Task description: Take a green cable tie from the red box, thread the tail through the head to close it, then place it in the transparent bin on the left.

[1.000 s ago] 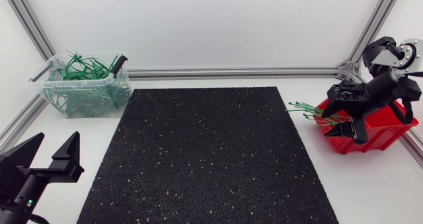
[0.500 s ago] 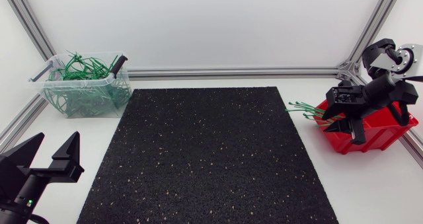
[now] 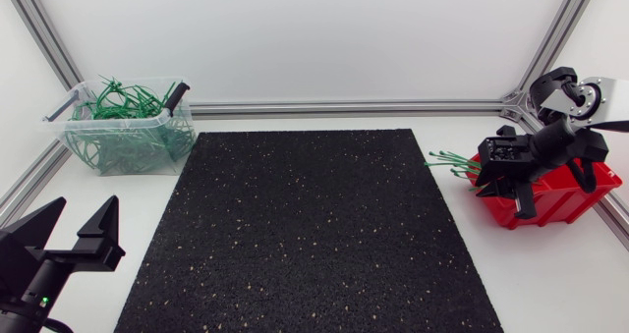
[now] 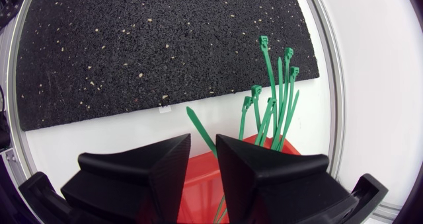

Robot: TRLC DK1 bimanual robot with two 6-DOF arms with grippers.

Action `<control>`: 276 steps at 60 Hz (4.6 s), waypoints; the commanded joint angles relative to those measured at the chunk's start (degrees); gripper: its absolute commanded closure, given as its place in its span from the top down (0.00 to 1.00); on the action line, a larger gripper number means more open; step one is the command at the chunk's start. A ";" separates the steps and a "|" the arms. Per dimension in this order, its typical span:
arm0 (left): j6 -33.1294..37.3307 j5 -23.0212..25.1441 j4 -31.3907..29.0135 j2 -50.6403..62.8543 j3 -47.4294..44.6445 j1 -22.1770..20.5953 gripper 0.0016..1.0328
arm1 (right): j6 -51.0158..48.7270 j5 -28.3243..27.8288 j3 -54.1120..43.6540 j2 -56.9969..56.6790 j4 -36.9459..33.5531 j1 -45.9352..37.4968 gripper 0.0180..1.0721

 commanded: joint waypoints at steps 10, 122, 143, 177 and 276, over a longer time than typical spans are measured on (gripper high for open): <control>-1.10 -0.27 -1.33 -0.23 -2.26 -0.42 0.97 | -2.07 0.99 -1.09 1.47 0.70 0.48 0.12; -0.92 -0.36 -1.59 -0.23 -2.26 -0.50 0.97 | 50.66 -42.96 32.13 -3.45 -32.35 18.14 0.06; -0.30 -0.36 -1.85 0.12 -2.17 -1.47 0.95 | 64.73 -43.13 28.18 -0.82 -24.96 24.12 0.06; -0.30 -0.45 -2.12 0.29 -2.17 -1.74 0.95 | 71.32 -43.75 25.63 6.65 -24.70 28.87 0.06; -0.30 -0.80 -2.20 0.21 -2.17 -1.12 0.95 | 68.51 52.84 -0.30 10.08 27.95 72.37 0.06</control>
